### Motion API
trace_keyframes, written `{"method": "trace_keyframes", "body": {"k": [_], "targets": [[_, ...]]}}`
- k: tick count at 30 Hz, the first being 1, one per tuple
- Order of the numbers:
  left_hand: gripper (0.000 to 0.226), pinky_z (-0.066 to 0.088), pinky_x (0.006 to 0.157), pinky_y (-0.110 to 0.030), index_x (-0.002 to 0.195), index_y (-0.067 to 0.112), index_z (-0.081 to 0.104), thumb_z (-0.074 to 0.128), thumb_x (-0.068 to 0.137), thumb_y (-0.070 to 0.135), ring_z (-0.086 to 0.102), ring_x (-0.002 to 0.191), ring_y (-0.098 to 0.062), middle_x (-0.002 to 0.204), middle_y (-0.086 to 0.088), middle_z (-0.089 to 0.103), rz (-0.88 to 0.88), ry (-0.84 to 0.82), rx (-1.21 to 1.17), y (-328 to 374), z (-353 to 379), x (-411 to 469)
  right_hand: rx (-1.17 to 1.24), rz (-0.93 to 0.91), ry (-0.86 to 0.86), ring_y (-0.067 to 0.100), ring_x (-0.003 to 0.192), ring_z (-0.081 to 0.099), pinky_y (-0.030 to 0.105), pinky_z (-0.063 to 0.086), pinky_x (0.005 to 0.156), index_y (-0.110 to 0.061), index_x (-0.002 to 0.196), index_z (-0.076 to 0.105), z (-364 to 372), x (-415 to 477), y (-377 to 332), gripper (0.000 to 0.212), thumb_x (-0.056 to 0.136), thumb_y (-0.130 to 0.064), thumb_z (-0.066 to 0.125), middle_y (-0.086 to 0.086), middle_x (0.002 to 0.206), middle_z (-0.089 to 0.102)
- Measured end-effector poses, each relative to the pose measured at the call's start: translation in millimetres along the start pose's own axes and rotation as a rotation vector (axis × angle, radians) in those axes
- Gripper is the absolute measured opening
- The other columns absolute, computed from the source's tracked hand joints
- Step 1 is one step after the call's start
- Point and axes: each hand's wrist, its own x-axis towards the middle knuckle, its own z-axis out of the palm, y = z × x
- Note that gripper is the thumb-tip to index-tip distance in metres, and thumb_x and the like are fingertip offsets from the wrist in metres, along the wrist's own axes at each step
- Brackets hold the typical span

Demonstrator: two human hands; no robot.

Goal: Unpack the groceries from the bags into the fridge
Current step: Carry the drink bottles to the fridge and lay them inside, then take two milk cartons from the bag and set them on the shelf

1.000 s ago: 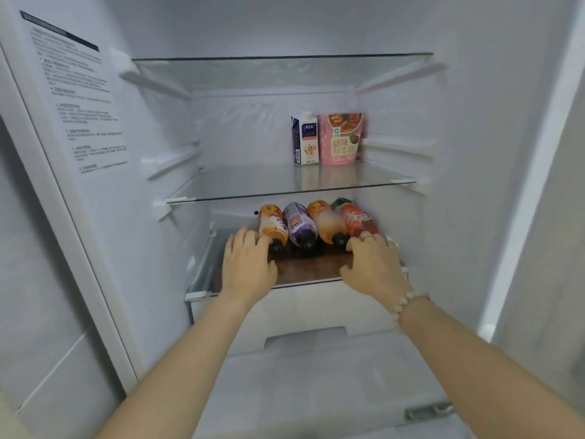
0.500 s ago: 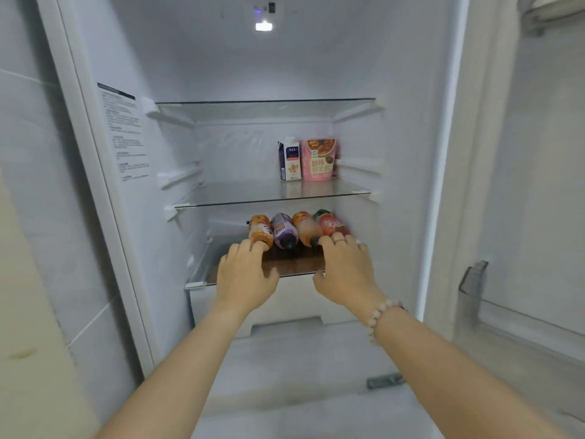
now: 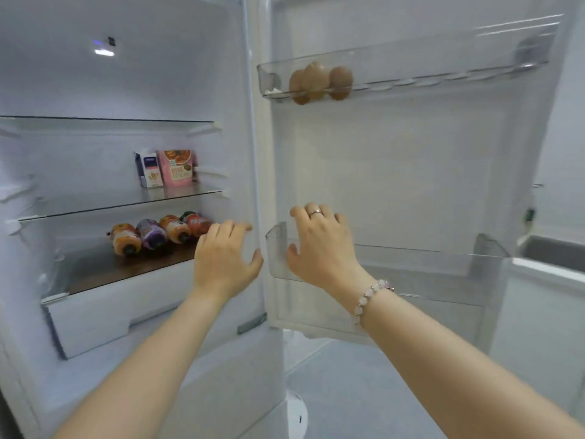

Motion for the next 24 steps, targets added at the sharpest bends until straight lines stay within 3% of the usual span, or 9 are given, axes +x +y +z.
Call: {"method": "trace_keyframes", "body": {"k": [8,12,16,24], "targets": [[0.043,0.046,0.06,-0.03,0.091,0.01,0.066,0.048,0.067,0.041,0.061,0.071,-0.028,0.08,-0.005,0.063,0.311,0.008,-0.423,213.5,42.0,14.1,-0.396,0.364,-0.107,0.023,0.112,0.045,0.033,0.031,0.091,-0.016,0.119,0.048,-103.0,-120.1,168.7,0.037,0.084,-0.027,0.054,0.002,0.118,0.051],[0.039,0.048,0.06,-0.03,0.091,0.009,0.065,0.068,0.061,0.033,0.061,0.071,-0.027,0.08,-0.005,0.063,0.457,-0.037,-0.625,336.8,47.8,10.4,-0.553,0.596,-0.186,0.023,0.112,0.046,0.034,0.035,0.091,-0.016,0.118,0.048,-156.3,-198.0,235.6,0.037,0.083,-0.028,0.052,0.003,0.12,0.052],[0.047,0.051,0.067,-0.034,0.096,0.007,0.065,0.083,0.057,0.026,0.062,0.077,-0.029,0.086,-0.007,0.064,0.628,-0.07,-0.805,454.3,38.6,-4.1,-0.674,0.77,-0.186,0.023,0.113,0.047,0.034,0.036,0.092,-0.015,0.122,0.047,-215.4,-270.2,281.8,0.041,0.083,-0.027,0.053,0.004,0.122,0.052],[0.038,0.048,0.059,-0.03,0.089,0.007,0.067,0.079,0.06,0.028,0.061,0.067,-0.027,0.079,-0.006,0.065,0.86,-0.024,-1.107,685.9,-14.4,-37.6,-0.941,1.066,-0.241,0.022,0.109,0.046,0.033,0.036,0.089,-0.013,0.123,0.044,-342.0,-405.8,368.6,0.041,0.084,-0.026,0.049,0.005,0.119,0.051]]}}
